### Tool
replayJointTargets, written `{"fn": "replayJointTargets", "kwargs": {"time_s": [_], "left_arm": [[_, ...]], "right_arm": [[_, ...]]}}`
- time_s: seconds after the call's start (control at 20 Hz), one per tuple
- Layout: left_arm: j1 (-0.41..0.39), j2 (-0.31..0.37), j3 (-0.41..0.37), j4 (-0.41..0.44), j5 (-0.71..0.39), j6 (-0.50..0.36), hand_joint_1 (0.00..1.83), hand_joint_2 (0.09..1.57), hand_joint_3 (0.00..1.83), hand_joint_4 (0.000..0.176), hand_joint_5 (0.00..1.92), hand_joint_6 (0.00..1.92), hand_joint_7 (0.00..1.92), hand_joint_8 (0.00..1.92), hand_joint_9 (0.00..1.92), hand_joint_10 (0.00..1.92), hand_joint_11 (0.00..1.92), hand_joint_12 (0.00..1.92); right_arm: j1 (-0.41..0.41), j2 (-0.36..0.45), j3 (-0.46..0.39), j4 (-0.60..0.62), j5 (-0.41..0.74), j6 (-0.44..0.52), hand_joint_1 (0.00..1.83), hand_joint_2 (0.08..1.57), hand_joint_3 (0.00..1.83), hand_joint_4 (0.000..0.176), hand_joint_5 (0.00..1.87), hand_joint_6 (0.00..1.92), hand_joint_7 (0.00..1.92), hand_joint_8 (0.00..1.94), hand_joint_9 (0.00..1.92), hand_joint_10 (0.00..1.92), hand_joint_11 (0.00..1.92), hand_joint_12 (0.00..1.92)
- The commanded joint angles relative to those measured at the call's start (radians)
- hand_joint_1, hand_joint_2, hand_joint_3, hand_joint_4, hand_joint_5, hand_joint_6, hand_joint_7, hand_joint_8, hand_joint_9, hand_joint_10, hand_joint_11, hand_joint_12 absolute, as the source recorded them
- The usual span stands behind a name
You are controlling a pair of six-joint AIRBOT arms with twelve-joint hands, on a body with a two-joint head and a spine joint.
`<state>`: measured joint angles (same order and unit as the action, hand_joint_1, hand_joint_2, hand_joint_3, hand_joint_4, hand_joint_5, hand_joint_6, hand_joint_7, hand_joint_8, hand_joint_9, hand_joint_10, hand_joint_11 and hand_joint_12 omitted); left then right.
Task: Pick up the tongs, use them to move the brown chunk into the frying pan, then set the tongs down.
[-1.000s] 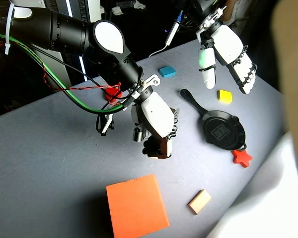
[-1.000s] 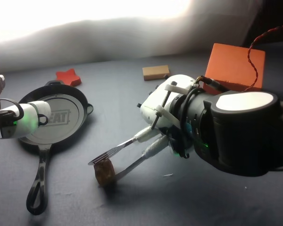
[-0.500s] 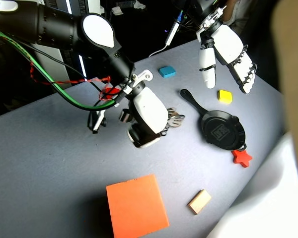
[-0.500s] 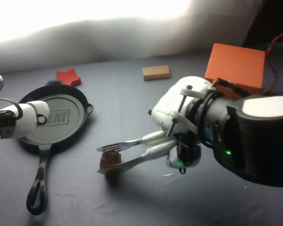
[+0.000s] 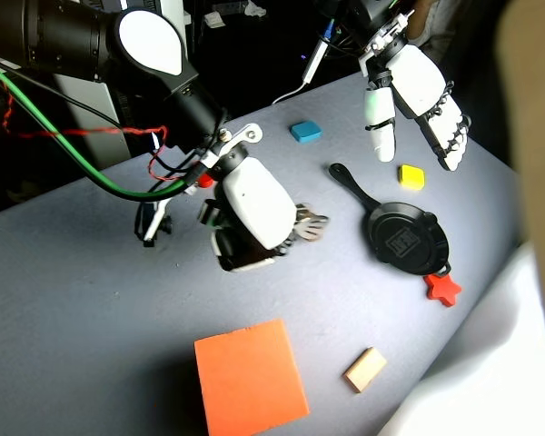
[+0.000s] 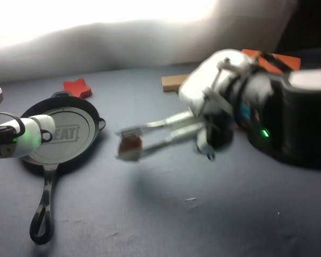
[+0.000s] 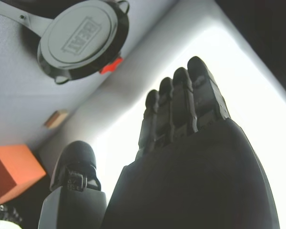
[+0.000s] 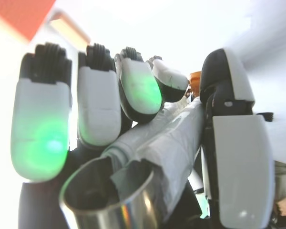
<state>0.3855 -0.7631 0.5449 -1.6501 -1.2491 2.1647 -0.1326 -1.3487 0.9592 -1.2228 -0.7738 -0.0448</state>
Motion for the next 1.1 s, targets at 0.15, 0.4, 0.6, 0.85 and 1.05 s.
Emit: {"fn": "replayJointTargets", "kwargs": {"time_s": [0.15, 0.4, 0.6, 0.85, 1.05], "left_arm": [[-0.004, 0.005, -0.002, 0.081, -0.061, -0.003, 0.0, 1.26, 0.0, 0.003, 0.06, 0.0, 0.08, 0.0, 0.06, 0.0, 0.0, 0.17], [-0.003, 0.002, -0.002, 0.081, -0.067, -0.004, 0.0, 1.28, 0.0, 0.0, 0.07, 0.0, 0.08, 0.0, 0.06, 0.0, 0.0, 0.17], [-0.002, -0.001, -0.002, 0.081, -0.075, -0.006, 0.0, 1.27, 0.0, 0.003, 0.07, 0.0, 0.08, 0.0, 0.05, 0.0, 0.0, 0.16], [-0.002, -0.002, -0.002, 0.081, -0.075, -0.008, 0.0, 1.27, 0.0, 0.0, 0.05, 0.0, 0.06, 0.0, 0.04, 0.0, 0.0, 0.15], [-0.002, -0.003, -0.002, 0.081, -0.078, -0.009, 0.0, 1.27, 0.0, 0.003, 0.05, 0.0, 0.05, 0.0, 0.04, 0.0, 0.0, 0.13]], "right_arm": [[0.041, -0.077, 0.121, -0.103, 0.152, 0.085, 0.98, 1.4, 0.0, 0.176, 1.32, 1.92, 1.54, 1.94, 1.65, 1.92, 1.7, 1.92], [0.025, -0.227, 0.294, -0.197, 0.219, 0.174, 0.92, 1.42, 0.0, 0.176, 1.32, 1.92, 1.54, 1.94, 1.64, 1.92, 1.69, 1.92], [-0.005, -0.3, 0.395, -0.238, 0.254, 0.225, 0.86, 1.45, 0.01, 0.176, 1.31, 1.92, 1.5, 1.94, 1.6, 1.92, 1.65, 1.92], [-0.046, -0.364, 0.49, -0.412, 0.289, 0.328, 0.83, 1.46, 0.0, 0.176, 1.27, 1.92, 1.48, 1.94, 1.58, 1.92, 1.62, 1.92], [-0.058, -0.37, 0.505, -0.412, 0.284, 0.331, 0.71, 1.47, 0.0, 0.176, 1.19, 1.91, 1.36, 1.94, 1.48, 1.92, 1.52, 1.92]]}}
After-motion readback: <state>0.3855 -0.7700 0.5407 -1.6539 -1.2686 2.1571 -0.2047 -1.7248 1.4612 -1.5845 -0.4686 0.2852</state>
